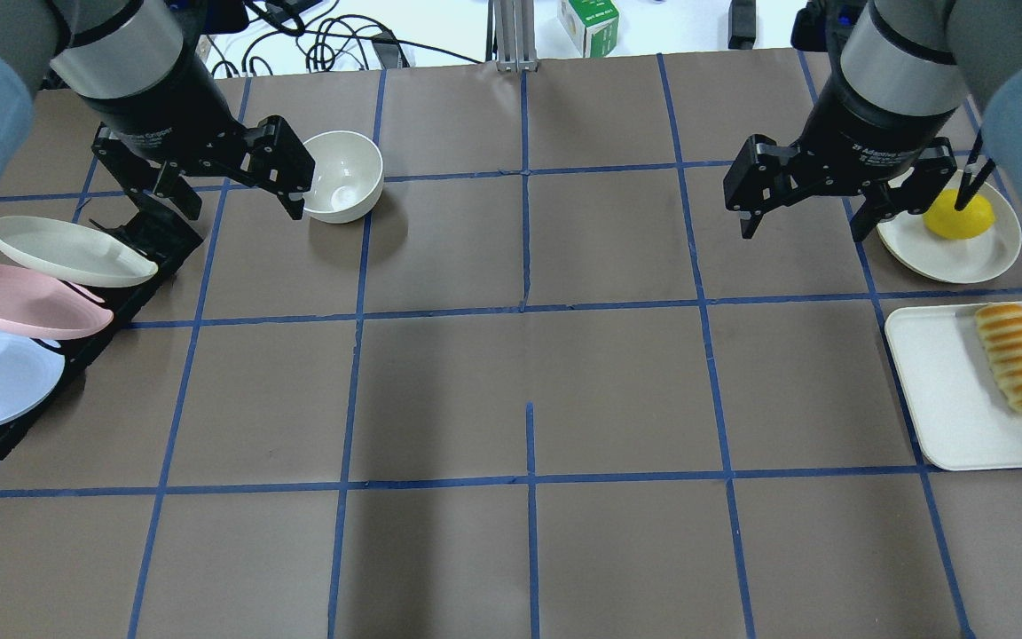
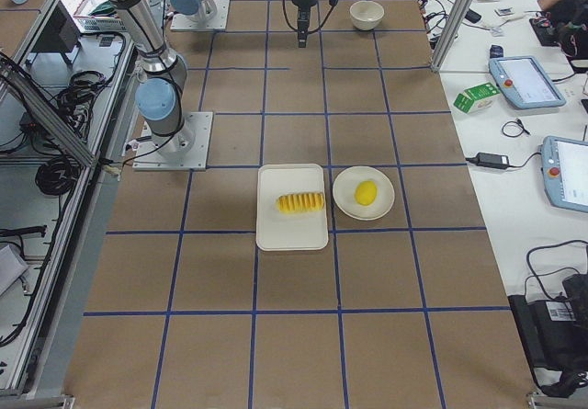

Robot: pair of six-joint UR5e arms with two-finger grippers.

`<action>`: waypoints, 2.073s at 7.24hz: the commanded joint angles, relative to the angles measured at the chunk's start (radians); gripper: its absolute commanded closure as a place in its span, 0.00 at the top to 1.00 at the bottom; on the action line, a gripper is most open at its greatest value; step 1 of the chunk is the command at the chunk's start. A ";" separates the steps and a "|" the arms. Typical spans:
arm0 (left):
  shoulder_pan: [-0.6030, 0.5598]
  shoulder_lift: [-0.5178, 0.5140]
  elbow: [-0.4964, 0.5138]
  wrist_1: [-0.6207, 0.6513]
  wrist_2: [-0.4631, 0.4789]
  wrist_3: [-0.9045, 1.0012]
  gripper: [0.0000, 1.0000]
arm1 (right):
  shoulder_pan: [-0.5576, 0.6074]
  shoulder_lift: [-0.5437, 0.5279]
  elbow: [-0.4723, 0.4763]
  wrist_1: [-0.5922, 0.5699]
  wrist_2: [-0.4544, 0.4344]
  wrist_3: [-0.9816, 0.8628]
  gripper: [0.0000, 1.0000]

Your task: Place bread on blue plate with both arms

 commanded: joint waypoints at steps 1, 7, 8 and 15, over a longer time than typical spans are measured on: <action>-0.001 0.003 -0.007 0.007 0.003 -0.017 1.00 | 0.001 0.000 0.000 -0.005 0.001 0.000 1.00; 0.582 -0.042 -0.034 0.037 0.142 0.018 1.00 | -0.043 0.006 0.000 -0.023 -0.004 -0.023 1.00; 0.636 -0.052 -0.045 0.042 0.146 0.041 1.00 | -0.089 0.014 0.002 -0.031 -0.016 -0.029 1.00; 0.917 -0.217 -0.207 0.486 0.181 -0.055 1.00 | -0.640 0.280 0.087 -0.251 -0.039 -0.558 1.00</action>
